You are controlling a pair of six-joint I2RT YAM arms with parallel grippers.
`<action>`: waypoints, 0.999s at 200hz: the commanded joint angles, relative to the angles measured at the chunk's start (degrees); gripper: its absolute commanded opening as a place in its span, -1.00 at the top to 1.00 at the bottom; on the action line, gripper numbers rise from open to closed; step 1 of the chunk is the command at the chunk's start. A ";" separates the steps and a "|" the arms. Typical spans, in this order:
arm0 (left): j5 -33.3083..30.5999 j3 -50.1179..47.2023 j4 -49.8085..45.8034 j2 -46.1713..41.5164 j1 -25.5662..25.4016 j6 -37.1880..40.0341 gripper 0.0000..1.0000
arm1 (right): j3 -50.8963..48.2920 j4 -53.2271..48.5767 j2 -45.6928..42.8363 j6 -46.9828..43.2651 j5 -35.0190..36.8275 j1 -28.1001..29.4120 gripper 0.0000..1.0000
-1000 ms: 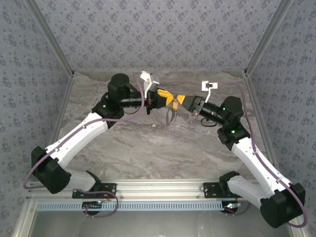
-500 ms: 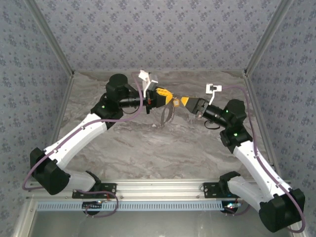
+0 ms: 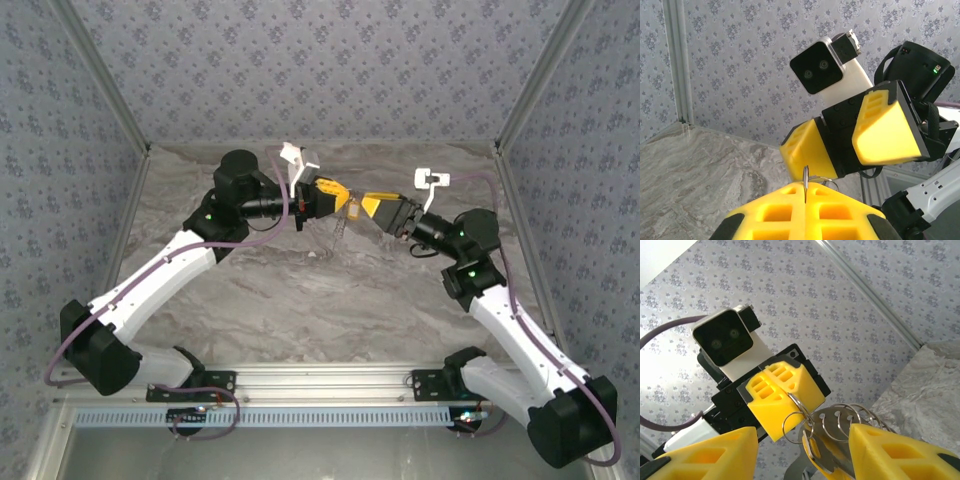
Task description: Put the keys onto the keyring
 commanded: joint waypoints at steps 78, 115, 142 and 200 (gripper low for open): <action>0.72 0.42 4.58 -1.14 -0.12 -1.48 1.00 | -1.80 2.18 1.55 -4.02 -0.31 3.02 0.86; 0.38 0.33 4.79 -1.24 -0.17 -1.51 1.00 | -1.88 0.51 1.01 -4.70 -0.69 3.27 1.00; 0.42 0.29 5.32 -1.15 -0.14 -1.71 1.00 | -1.56 -1.23 1.34 -5.81 -0.51 3.70 1.00; 0.65 -0.35 6.48 -0.96 -0.13 -2.46 1.00 | 2.12 0.81 6.90 -5.15 -3.11 5.38 1.00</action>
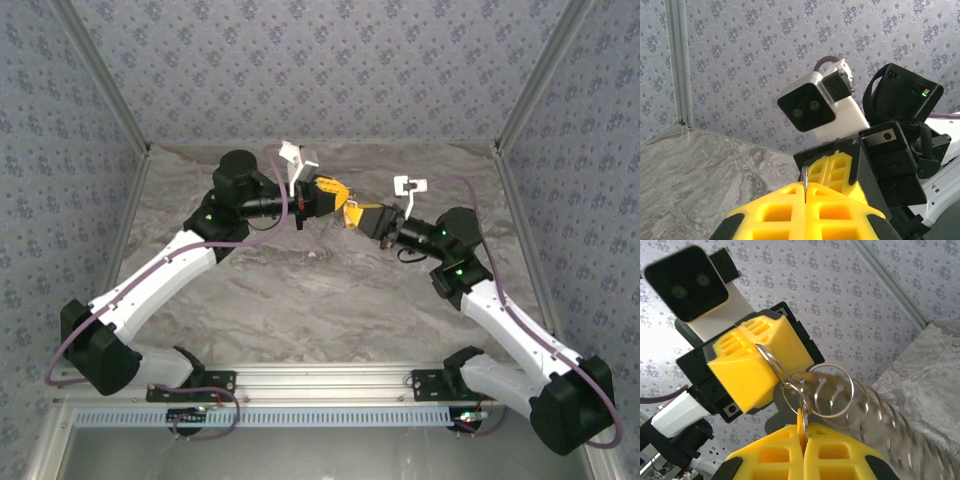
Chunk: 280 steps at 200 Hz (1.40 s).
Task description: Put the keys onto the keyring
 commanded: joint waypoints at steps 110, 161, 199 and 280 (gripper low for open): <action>-0.48 -1.61 6.63 -2.43 -0.13 -1.99 1.00 | -3.47 -1.11 -5.10 3.79 -6.91 -8.20 0.23; 0.18 -2.35 9.80 -2.75 -0.14 -4.36 1.00 | -2.21 -11.45 -14.73 1.30 -8.04 -18.10 0.12; 0.77 -2.83 13.10 -2.05 -0.20 -7.07 1.00 | 2.62 -5.03 -11.38 3.50 -5.23 -17.47 0.12; 1.58 -3.21 17.62 -0.83 -0.17 -10.83 1.00 | 7.91 -1.50 -4.71 0.44 0.78 -8.60 0.10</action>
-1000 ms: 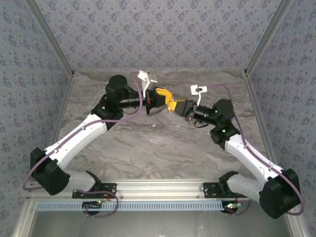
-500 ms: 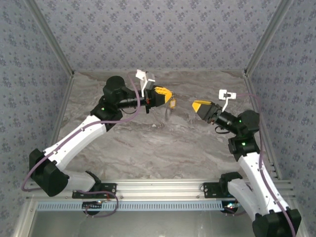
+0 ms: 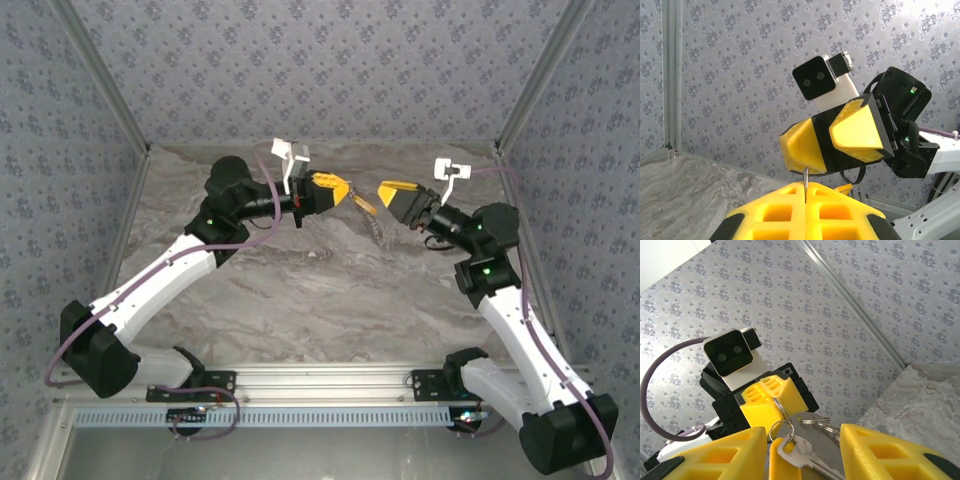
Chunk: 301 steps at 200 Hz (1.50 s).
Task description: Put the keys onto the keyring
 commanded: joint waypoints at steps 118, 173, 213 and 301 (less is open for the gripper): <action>1.94 0.59 4.81 0.72 -0.72 -1.97 1.00 | 5.71 5.29 7.10 -4.21 3.84 7.86 0.24; 1.69 0.66 4.57 0.72 -0.79 -1.82 1.00 | 6.16 5.39 7.98 -4.28 3.45 8.82 0.65; 1.58 0.92 4.57 0.82 -0.74 -1.89 1.00 | 5.37 5.49 7.76 -4.39 2.55 9.01 1.00; -0.61 4.46 -13.04 -2.44 0.16 8.68 0.22 | 17.02 -30.34 6.50 -24.79 -4.60 3.14 1.00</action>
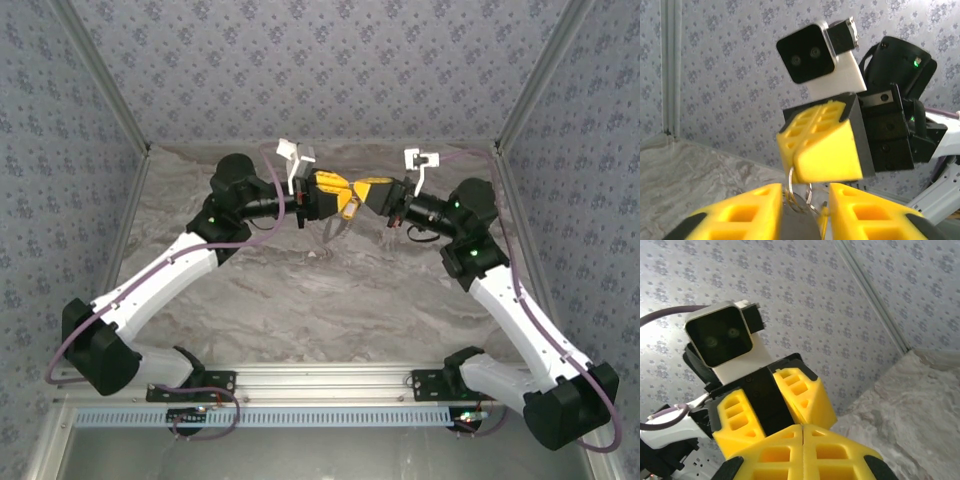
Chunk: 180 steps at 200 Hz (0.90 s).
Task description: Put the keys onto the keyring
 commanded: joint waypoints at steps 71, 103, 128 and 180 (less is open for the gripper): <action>3.11 7.95 -21.17 -1.63 3.12 15.05 -0.01 | 25.19 -50.88 5.45 -37.41 -3.27 -2.06 1.00; 6.60 10.60 -25.00 0.29 3.41 17.10 -0.01 | 29.51 -60.34 7.42 -44.36 1.02 0.62 1.00; 9.83 12.51 -27.03 2.00 3.43 17.61 0.06 | 31.34 -63.38 8.55 -46.72 2.85 2.49 1.00; 13.51 14.50 -30.80 4.49 2.75 19.41 0.14 | 32.75 -64.12 9.64 -47.74 4.12 4.16 1.00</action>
